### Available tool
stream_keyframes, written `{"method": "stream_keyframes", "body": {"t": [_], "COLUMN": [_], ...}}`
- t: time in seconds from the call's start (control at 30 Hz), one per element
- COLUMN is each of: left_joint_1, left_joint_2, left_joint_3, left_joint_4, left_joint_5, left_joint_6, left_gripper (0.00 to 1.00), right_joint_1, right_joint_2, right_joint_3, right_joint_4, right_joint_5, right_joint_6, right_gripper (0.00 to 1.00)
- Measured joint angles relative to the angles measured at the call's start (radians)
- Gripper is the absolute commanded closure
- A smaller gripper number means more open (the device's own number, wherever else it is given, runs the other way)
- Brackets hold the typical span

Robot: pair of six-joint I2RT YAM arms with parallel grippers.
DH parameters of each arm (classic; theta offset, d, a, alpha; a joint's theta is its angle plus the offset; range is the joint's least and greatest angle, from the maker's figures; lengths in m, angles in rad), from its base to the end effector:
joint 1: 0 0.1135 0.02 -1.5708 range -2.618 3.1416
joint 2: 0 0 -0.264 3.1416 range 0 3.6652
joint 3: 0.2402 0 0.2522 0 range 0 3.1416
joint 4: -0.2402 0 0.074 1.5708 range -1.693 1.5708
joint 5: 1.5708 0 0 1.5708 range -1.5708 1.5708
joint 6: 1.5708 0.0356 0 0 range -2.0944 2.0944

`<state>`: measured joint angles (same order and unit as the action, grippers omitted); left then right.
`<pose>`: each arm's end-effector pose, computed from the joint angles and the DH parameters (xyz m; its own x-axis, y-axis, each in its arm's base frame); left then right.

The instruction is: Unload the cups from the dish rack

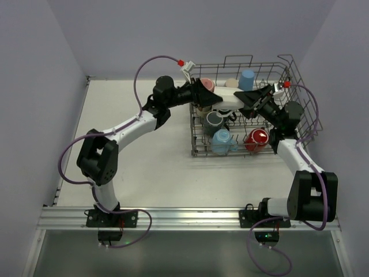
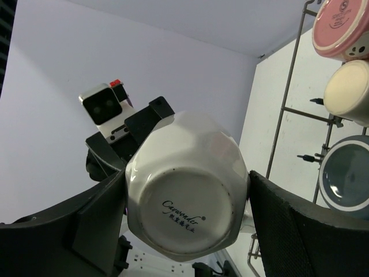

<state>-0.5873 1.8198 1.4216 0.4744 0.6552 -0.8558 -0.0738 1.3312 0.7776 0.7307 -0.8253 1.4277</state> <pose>0.3510 -0.2597 0.3375 -0.6721 -0.2719 -0.6887 0.6675 0.1802 -0.7225 0.2950 0.0044 0.3095 -0.6394 0.7205 -0.2685 -0.2696 0.1169 0.9558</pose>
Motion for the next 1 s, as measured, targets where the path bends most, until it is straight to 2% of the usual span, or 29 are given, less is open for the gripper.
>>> {"method": "stream_keyframes", "body": {"t": [0.1,0.2,0.23,0.3,0.33,0.4,0.5,0.53,0.63,0.67,0.73,0.83,1.0], "left_joint_1": [-0.011,-0.018,-0.02,-0.023,-0.023,-0.021,-0.022,-0.022,-0.022,-0.022,-0.022,-0.013,0.066], "left_joint_2": [0.001,0.001,0.001,0.001,0.001,0.002,0.0,0.0,-0.009,-0.017,-0.042,-0.089,-0.162], "left_joint_3": [0.0,0.0,0.0,0.0,0.0,0.0,0.0,0.0,-0.002,-0.006,-0.017,-0.043,-0.1], "left_joint_4": [0.038,0.074,0.088,0.108,0.112,0.116,0.141,0.138,0.112,0.098,0.067,0.026,0.002], "left_joint_5": [0.029,0.054,0.064,0.077,0.08,0.092,0.099,0.097,0.082,0.075,0.058,0.029,-0.013], "left_joint_6": [-0.025,-0.051,-0.062,-0.08,-0.089,-0.118,-0.132,-0.129,-0.115,-0.103,-0.082,-0.05,-0.042], "left_gripper": [0.41,0.52,0.61,0.71,0.84,1.0,1.0,1.0,1.0,1.0,1.0,1.0,1.0], "right_joint_1": [0.006,0.014,0.017,0.021,0.022,0.021,0.021,0.022,0.023,0.024,0.029,0.035,0.034], "right_joint_2": [-0.001,-0.001,-0.001,-0.001,-0.001,-0.001,0.002,0.005,0.02,0.026,0.031,0.028,-0.013], "right_joint_3": [0.0,0.0,0.0,0.0,0.0,0.0,0.0,0.0,0.0,0.0,-0.001,-0.001,-0.001], "right_joint_4": [0.006,0.017,0.02,0.026,0.032,0.055,0.071,0.076,0.091,0.1,0.107,0.103,0.014], "right_joint_5": [-0.007,-0.009,-0.009,-0.009,-0.01,-0.014,-0.014,-0.015,-0.021,-0.027,-0.036,-0.054,-0.055], "right_joint_6": [0.001,0.004,0.005,0.008,0.013,0.021,0.035,0.036,0.047,0.05,0.052,0.033,-0.054], "right_gripper": [0.73,0.73,0.73,0.73,0.73,0.71,0.5,0.37,0.19,0.1,0.01,0.01,0.01]}}
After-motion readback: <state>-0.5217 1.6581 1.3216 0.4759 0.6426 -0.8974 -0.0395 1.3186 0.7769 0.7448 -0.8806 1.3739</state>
